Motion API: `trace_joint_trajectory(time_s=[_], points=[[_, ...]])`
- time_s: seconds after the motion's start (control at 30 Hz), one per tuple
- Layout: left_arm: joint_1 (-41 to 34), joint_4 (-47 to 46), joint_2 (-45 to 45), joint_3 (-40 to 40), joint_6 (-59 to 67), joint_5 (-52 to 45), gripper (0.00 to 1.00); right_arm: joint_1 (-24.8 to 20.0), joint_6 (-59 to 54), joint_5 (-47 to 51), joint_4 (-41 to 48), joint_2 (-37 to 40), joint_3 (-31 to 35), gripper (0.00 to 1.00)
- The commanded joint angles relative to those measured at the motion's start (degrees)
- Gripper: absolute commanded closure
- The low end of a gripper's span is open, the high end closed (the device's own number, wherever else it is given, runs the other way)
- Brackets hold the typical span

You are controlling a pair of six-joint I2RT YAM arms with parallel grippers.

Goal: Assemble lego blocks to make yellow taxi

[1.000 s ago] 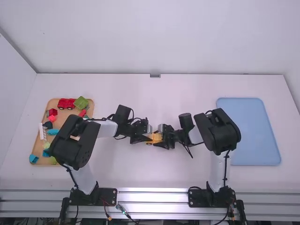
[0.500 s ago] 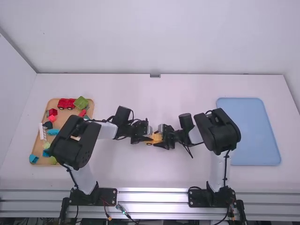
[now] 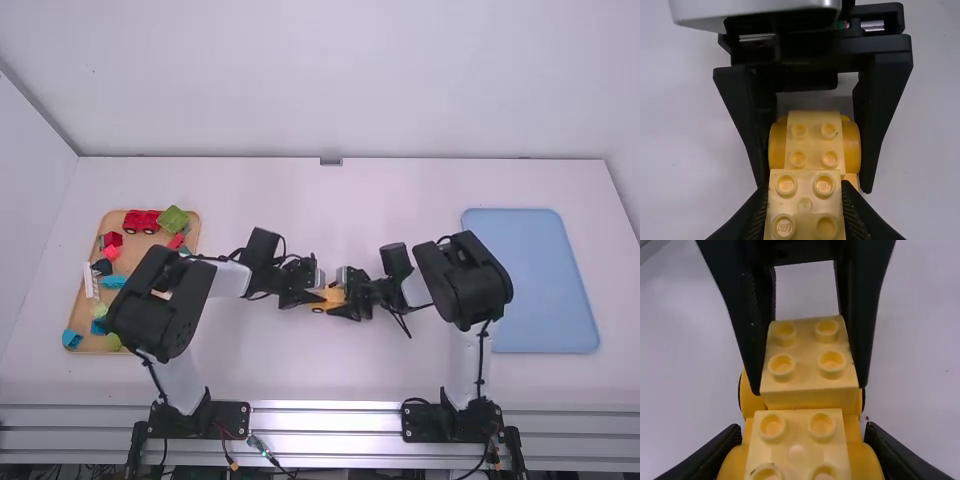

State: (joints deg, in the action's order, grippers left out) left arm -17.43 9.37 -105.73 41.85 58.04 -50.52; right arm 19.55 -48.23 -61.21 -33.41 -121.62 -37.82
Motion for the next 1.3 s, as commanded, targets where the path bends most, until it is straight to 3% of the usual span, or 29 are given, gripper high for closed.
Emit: trace_joint_trajectory(time_s=[0.0,0.17,0.57,0.7,0.77,0.8,0.87,0.97,1.27], points=[[-0.6,-0.7,-1.2,-0.3,-0.1,-1.1,0.98,0.3,-0.4,-0.5,2.0,-1.0,-1.8,0.58],[-0.6,-0.9,-1.2,-0.3,-0.2,-1.5,0.98,0.3,-3.1,-0.5,5.3,-1.0,-3.2,0.6],[-0.6,-1.1,-1.2,-0.3,-1.4,-1.5,0.92,0.3,-3.1,-0.3,3.8,-1.0,-3.3,0.61],[-0.6,0.0,-1.2,-0.3,-3.2,-1.3,0.81,0.3,-3.1,-0.3,3.7,-1.0,-3.3,0.6],[-0.6,0.2,-1.2,-0.3,-3.2,-1.1,0.61,0.3,-3.1,-0.3,3.7,-1.0,-3.3,0.6],[-0.6,0.2,-1.2,-0.3,-3.2,-1.0,0.56,0.3,-3.1,-0.3,3.7,-1.0,-3.3,0.6],[-0.6,0.1,-1.2,-0.3,-3.2,-1.0,0.57,0.3,-3.1,-0.3,3.7,-1.0,-3.4,0.6],[-0.6,0.3,-1.2,-0.3,-3.2,-1.1,0.47,0.3,-3.1,-0.3,3.7,-1.0,-3.4,0.6],[0.1,-3.4,3.3,1.9,-3.2,-1.1,0.35,0.3,-3.1,-0.3,3.7,-1.0,-3.4,0.6]])
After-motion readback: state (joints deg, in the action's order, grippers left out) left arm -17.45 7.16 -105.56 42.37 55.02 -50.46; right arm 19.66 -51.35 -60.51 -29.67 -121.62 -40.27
